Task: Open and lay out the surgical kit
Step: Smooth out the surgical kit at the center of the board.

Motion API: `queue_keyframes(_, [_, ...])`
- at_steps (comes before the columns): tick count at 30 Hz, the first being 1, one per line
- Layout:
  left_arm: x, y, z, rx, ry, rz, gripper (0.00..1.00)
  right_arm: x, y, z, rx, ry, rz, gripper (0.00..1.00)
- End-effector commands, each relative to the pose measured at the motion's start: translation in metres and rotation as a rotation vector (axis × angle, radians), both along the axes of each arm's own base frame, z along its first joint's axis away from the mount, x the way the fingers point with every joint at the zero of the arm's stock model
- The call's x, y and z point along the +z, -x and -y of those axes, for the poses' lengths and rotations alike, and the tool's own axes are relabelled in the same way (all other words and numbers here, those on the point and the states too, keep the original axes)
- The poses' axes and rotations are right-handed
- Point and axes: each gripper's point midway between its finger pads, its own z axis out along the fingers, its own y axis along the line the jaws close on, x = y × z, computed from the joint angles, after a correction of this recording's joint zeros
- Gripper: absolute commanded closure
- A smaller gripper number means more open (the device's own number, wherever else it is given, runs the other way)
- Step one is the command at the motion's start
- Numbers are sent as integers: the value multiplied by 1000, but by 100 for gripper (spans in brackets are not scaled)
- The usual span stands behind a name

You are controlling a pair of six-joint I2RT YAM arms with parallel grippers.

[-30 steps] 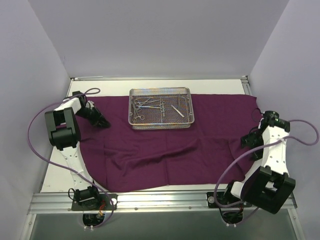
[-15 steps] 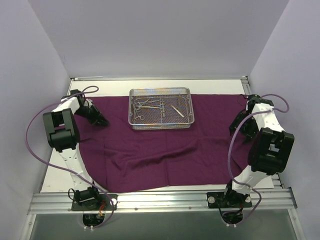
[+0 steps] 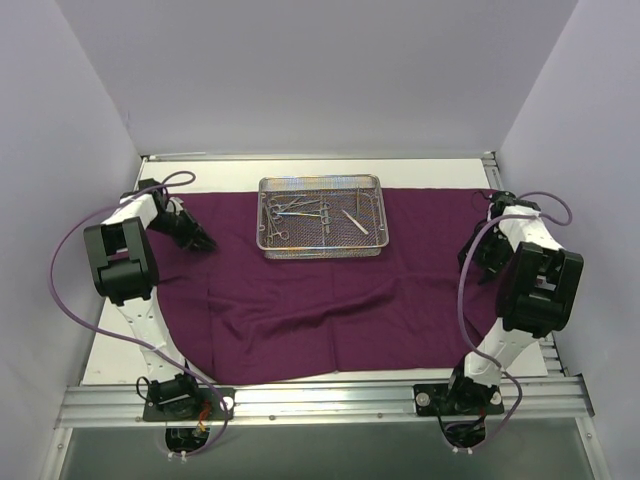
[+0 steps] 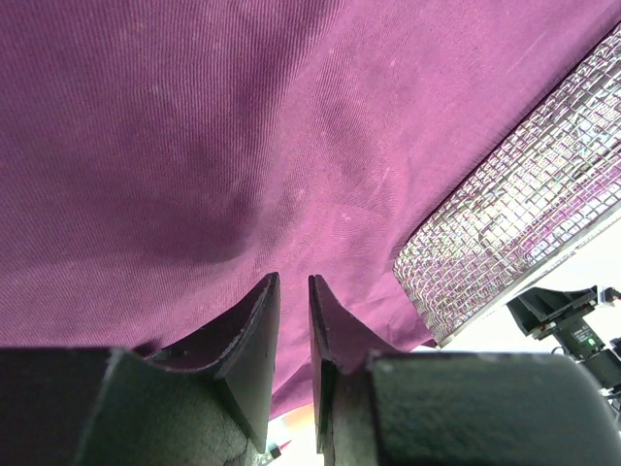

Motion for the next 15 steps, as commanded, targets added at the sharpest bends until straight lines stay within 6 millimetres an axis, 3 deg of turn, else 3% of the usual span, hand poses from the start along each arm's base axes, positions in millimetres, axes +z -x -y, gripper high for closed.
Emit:
queue_keyframes(1, [20,-11,-3,6,-2,70,73,-6,0,-5,-12,-1,-23,49])
queue_keyframes(6, [20,-12,-5,4,-6,68,73,-14,6,-15,-27,-20,-50,52])
queue_keyframes(15, [12,-12,-6,2,-2,52,73,-9,22,-18,-37,-8,-57,62])
